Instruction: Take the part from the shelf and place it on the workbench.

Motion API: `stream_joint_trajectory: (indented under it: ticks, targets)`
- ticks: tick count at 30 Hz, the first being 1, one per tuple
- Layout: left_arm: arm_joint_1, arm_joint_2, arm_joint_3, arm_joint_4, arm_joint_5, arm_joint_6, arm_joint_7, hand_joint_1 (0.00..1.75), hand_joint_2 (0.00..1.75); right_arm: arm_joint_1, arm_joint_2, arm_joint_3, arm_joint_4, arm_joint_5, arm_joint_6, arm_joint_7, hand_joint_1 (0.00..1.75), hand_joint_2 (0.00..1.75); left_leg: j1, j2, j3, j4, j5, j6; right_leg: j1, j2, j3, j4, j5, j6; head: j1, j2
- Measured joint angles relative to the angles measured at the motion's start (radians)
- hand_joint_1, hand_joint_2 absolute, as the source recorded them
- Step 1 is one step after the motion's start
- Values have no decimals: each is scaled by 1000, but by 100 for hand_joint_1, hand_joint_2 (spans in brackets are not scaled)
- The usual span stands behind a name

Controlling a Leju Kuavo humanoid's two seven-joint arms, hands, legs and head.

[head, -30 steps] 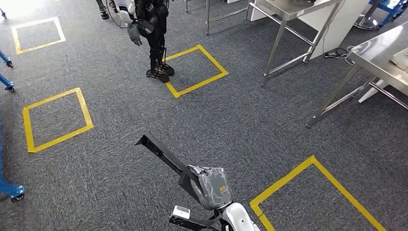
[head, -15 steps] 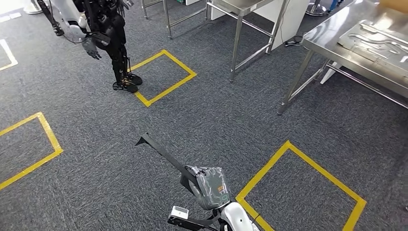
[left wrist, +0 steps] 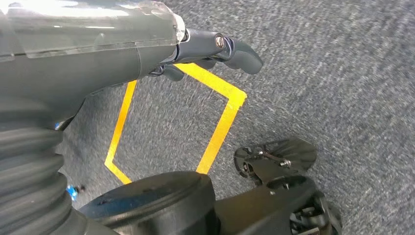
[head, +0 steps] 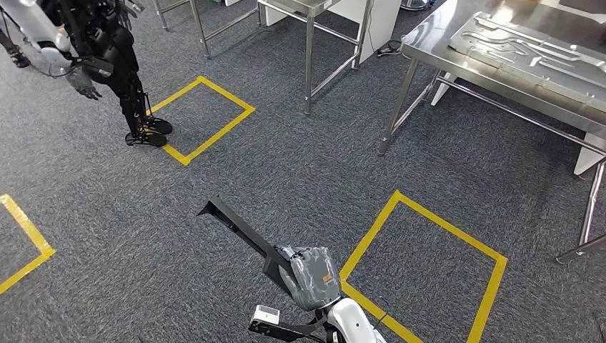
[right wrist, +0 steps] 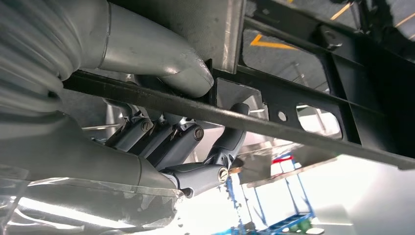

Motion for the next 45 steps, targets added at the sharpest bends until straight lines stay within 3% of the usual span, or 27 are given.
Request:
stream_joint_trajectory:
  ticks: [1, 3, 5, 6, 9, 10, 11, 12, 13, 15, 17, 19, 20, 22, 24, 26, 27, 28, 30, 32, 35, 37, 39, 41, 42, 43, 45]
  targets:
    - [0, 0, 0, 0, -1, -1, 1, 0, 175, 0, 0, 0, 0, 0, 0, 0, 175, 175, -2, 3, 1, 0, -2, -3, 4, -15, 7, -13, -2, -3, 0, 0]
    - [-1, 0, 0, 0, -1, -1, 1, 0, 175, 0, 0, 0, 0, 0, 0, 0, 175, 175, -4, 5, 1, 1, -3, -4, 4, -15, 7, -15, -1, -4, 0, 0]
    - [-2, 0, 0, 0, -2, -2, 5, 0, 175, 0, 0, 0, -2, -1, 0, 1, 175, 175, -2, 15, 4, 0, -5, -11, 6, 1, 5, -15, -1, -7, 0, 0]
    - [-4, 1, 0, 0, -3, -2, 7, 0, 175, 2, 0, 1, -5, -2, 1, 1, 175, 175, 0, 2, -1, 23, -24, -18, 4, 20, 7, -19, 1, -15, 0, 0]
    - [-7, 2, 1, 0, -3, -1, 12, 0, 175, 7, 2, 6, -14, -5, 4, 3, 175, 175, 7, -63, -78, 212, -129, -38, -5, 82, 14, -29, 6, -36, 0, 0]
    - [-6, 2, 1, 0, -3, 0, 12, 0, 175, 9, 2, 8, -14, -6, 6, 4, 175, 175, 7, -68, -109, 269, -147, -40, -5, 96, 14, -28, 6, -37, 0, 0]
    - [-6, 2, 2, 0, -3, 0, 12, 0, 175, 11, 2, 9, -13, -6, 8, 4, 175, 175, 8, -71, -126, 295, -145, -41, -5, 110, 14, -27, 5, -37, 0, 0]
    - [-5, 2, 2, 0, -2, 1, 12, 0, 175, 12, 2, 9, -13, -6, 11, 4, 175, 175, 8, -72, -124, 280, -121, -42, -5, 126, 16, -26, 5, -35, 0, 0]
    - [-6, 2, 2, 0, -2, 2, 12, 0, 175, 12, 2, 9, -14, -7, 13, 4, 175, 175, 10, -78, -104, 225, -81, -41, -6, 141, 17, -23, 3, -33, 0, 0]
    - [-7, 2, 2, 0, -2, 3, 12, 0, 175, 12, 2, 10, -14, -9, 16, 5, 175, 175, 15, -115, -47, 86, -14, -39, -6, 168, 17, -14, -2, -25, 0, 0]
    - [-8, 3, 3, 0, -2, 5, 14, 0, 175, 11, 2, 10, -14, -11, 17, 6, 175, 175, 16, -146, -21, 23, 2, -31, -7, 189, 10, -8, -4, -12, 0, 0]
    - [-11, 2, 3, 0, -2, 7, 17, 0, 175, 12, 1, 11, -14, -12, 17, 6, 175, 175, 14, -136, -19, 19, 2, -19, -9, 207, 4, -10, 0, 1, 0, 0]
    - [-13, 2, 3, 0, -2, 8, 18, 0, 175, 13, 1, 11, -14, -12, 16, 6, 175, 175, 15, -126, -18, 15, 5, -11, -9, 201, 1, -7, -2, 7, 0, 0]
    - [-15, 1, 3, 0, -4, 9, 18, 0, 175, 13, 0, 11, -16, -13, 16, 7, 175, 175, 18, -102, -15, 5, 10, 4, -6, 154, -24, 45, -35, 16, 0, 0]
    - [-13, 1, 3, 0, -6, 9, 18, 0, 175, 14, 0, 11, -18, -14, 15, 7, 175, 175, 13, -75, -14, 4, 9, 12, -7, 100, -87, 171, -98, 21, 0, 0]
    - [-11, 1, 4, 0, -6, 10, 19, 0, 175, 19, -1, 11, -19, -14, 16, 8, 175, 175, 10, -48, -13, 4, 6, 14, -10, 85, -137, 268, -125, 25, 0, 0]
    - [-11, 1, 4, 0, -6, 10, 20, 0, 175, 22, -2, 11, -19, -15, 16, 8, 175, 175, 9, -36, -11, 4, 4, 13, -11, 82, -135, 263, -111, 26, 0, 0]
    - [-12, 1, 4, 0, -6, 11, 20, 0, 175, 25, -2, 11, -20, -15, 16, 9, 175, 175, 9, -25, -8, 5, 1, 11, -11, 75, -111, 217, -80, 24, 0, 0]
    - [-14, 1, 4, 0, -6, 12, 20, 0, 175, 26, -2, 11, -25, -15, 16, 10, 175, 175, 6, -5, 1, 5, -6, 4, -6, 38, -35, 73, -19, 15, 0, 0]
    - [-15, 1, 4, 0, -6, 12, 20, 0, 175, 25, -2, 11, -31, -15, 16, 10, 175, 175, 2, 11, 8, 5, -13, -6, 4, 11, 5, -6, 0, 2, 0, 0]
    - [-19, 1, 4, 0, -7, 13, 22, 0, 175, 27, -2, 11, -36, -15, 16, 10, 175, 175, 2, 31, 18, 4, -21, -23, 5, 37, 7, -16, -1, -12, 0, 0]
    - [-20, 1, 4, 0, -11, 17, 27, 0, 175, 26, 0, 11, -39, -15, 16, 11, 175, 175, 4, -3, 6, 47, -53, -32, -2, 60, 13, -25, 3, -24, 0, 0]
    - [-18, 1, 4, 0, -19, 28, 29, 0, 175, 25, 1, 12, -40, -15, 18, 11, 175, 175, 7, -54, -52, 168, -115, -38, -6, 82, 16, -28, 4, -33, 0, 0]
    - [-15, 1, 4, 0, -23, 40, 22, 0, 175, 27, 2, 13, -40, -15, 20, 11, 175, 175, 7, -69, -113, 281, -151, -41, -4, 109, 15, -27, 4, -35, 0, 0]
    - [-14, 1, 4, 0, -24, 45, 13, 0, 175, 29, 1, 13, -40, -15, 20, 12, 175, 175, 7, -71, -123, 291, -140, -41, -4, 123, 15, -26, 4, -35, 0, 0]
    - [-14, 1, 4, 0, -24, 48, 1, 0, 175, 31, 1, 12, -40, -15, 20, 12, 175, 175, 7, -73, -115, 263, -110, -40, -4, 139, 16, -24, 3, -34, 0, 0]
    - [-16, 1, 4, 0, -24, 51, -26, 0, 175, 32, 1, 12, -42, -13, 19, 13, 175, 175, 9, -106, -64, 134, -34, -34, -4, 167, 16, -16, 0, -29, 0, 0]
